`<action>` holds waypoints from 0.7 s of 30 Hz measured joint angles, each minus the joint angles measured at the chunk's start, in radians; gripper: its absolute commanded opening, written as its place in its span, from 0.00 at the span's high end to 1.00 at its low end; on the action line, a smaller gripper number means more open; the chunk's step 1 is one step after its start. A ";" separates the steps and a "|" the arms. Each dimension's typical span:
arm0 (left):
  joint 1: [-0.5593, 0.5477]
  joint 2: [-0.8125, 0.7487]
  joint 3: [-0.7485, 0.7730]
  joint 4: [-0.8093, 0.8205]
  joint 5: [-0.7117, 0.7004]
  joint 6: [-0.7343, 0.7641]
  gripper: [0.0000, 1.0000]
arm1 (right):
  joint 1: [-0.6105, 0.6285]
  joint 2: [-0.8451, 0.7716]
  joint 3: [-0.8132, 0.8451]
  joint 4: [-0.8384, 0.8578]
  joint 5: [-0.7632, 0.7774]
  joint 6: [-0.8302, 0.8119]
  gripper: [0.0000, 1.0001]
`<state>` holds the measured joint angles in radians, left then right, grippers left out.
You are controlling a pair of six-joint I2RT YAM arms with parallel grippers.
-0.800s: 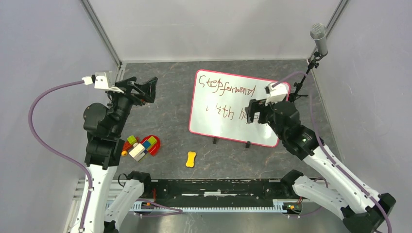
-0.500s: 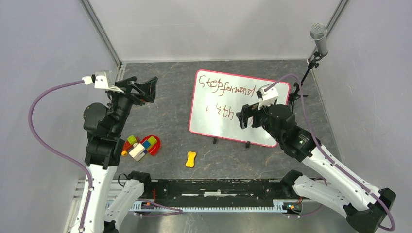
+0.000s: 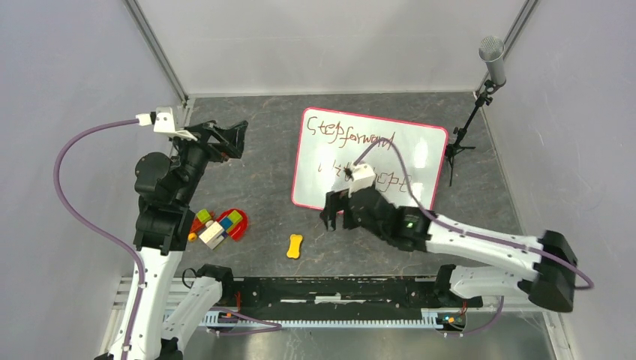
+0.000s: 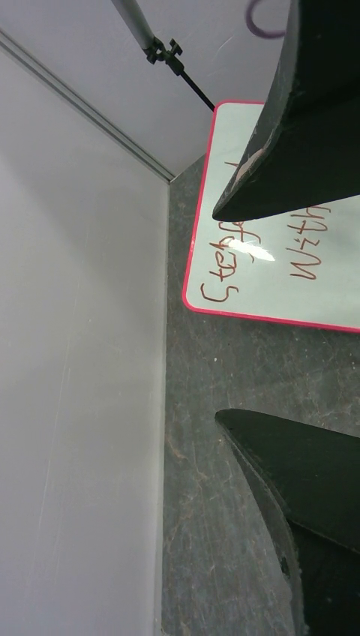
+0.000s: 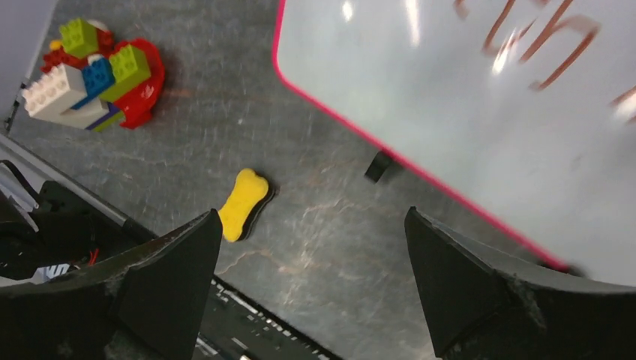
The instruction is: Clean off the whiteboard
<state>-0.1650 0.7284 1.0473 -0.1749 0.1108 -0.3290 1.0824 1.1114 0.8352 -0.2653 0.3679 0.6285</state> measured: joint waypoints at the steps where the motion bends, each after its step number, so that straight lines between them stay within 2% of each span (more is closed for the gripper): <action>1: 0.000 0.000 0.000 -0.006 -0.005 0.000 0.00 | 0.035 0.034 0.002 -0.010 0.020 0.059 0.02; 5: 0.000 -0.003 0.000 -0.014 -0.008 0.000 0.00 | 0.177 0.221 0.093 -0.129 0.118 0.329 0.02; 9: 0.000 -0.011 0.000 -0.014 -0.008 0.000 0.00 | 0.237 0.410 0.252 -0.233 0.150 0.507 0.04; 21: -0.001 -0.038 -0.002 -0.011 -0.013 0.000 0.00 | 0.346 0.792 0.573 -0.441 0.175 0.688 0.15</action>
<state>-0.1661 0.6903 1.0454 -0.1864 0.0982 -0.3294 1.4288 1.9034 1.4086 -0.7059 0.5426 1.3163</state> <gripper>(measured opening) 0.994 0.878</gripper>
